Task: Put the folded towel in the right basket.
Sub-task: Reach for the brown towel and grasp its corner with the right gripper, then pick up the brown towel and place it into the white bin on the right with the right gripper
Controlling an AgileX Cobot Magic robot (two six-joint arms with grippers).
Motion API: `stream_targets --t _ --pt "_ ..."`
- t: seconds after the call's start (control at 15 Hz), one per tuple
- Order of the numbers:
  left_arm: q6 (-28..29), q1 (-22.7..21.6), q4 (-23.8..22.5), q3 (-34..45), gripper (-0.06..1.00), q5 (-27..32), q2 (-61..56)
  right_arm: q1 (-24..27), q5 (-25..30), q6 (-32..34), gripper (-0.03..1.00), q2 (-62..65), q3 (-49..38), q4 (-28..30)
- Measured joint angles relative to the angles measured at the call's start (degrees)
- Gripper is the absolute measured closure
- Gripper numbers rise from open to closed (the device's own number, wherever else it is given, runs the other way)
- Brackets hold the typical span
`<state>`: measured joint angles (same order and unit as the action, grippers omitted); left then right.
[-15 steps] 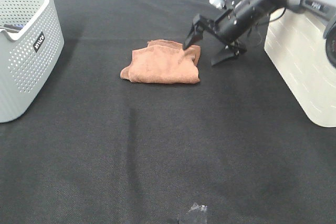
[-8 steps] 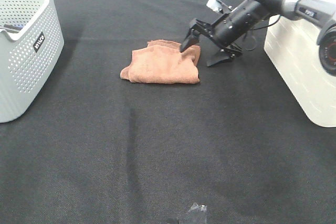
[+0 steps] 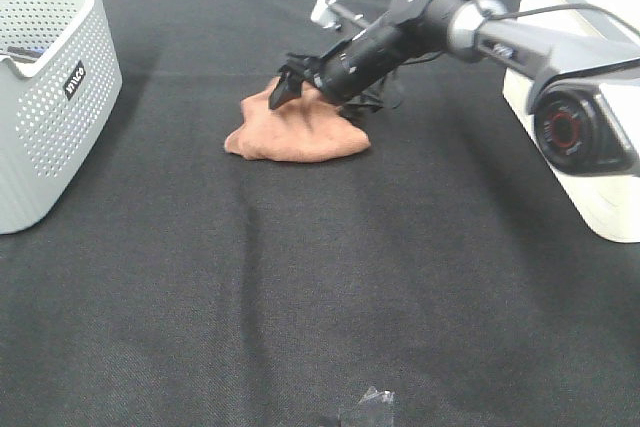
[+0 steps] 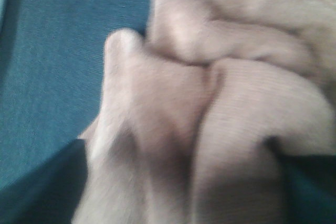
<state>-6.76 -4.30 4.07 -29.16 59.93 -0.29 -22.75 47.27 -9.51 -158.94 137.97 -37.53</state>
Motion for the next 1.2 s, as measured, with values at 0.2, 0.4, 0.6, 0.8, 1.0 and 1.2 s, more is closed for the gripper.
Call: stream_targets --t 0.2,0.4,0.6,0.8,1.0,1.2 --pt "0.0 0.0 0.0 0.0 -0.04 0.0 0.0 -0.5 -0.3 0.2 0.77 -0.7 -0.2 0.2" --pt "0.0 0.0 0.0 0.0 -0.04 0.0 0.0 -0.6 2.2 -0.1 0.77 1.0 -0.6 4.4" --pt "0.0 0.0 0.0 0.0 -0.04 0.0 0.0 -0.6 10.7 -1.5 0.77 4.1 -1.3 8.7" --pt "0.0 0.0 0.0 0.0 -0.04 0.0 0.0 -0.6 21.1 -3.3 0.77 14.7 -1.4 12.1" --pt "0.0 0.0 0.0 0.0 -0.04 0.0 0.0 -0.6 22.2 -3.2 0.77 27.3 -1.4 15.4" --pt "0.0 0.0 0.0 0.0 -0.04 0.0 0.0 0.9 22.6 -1.5 0.77 37.4 -1.4 20.7"
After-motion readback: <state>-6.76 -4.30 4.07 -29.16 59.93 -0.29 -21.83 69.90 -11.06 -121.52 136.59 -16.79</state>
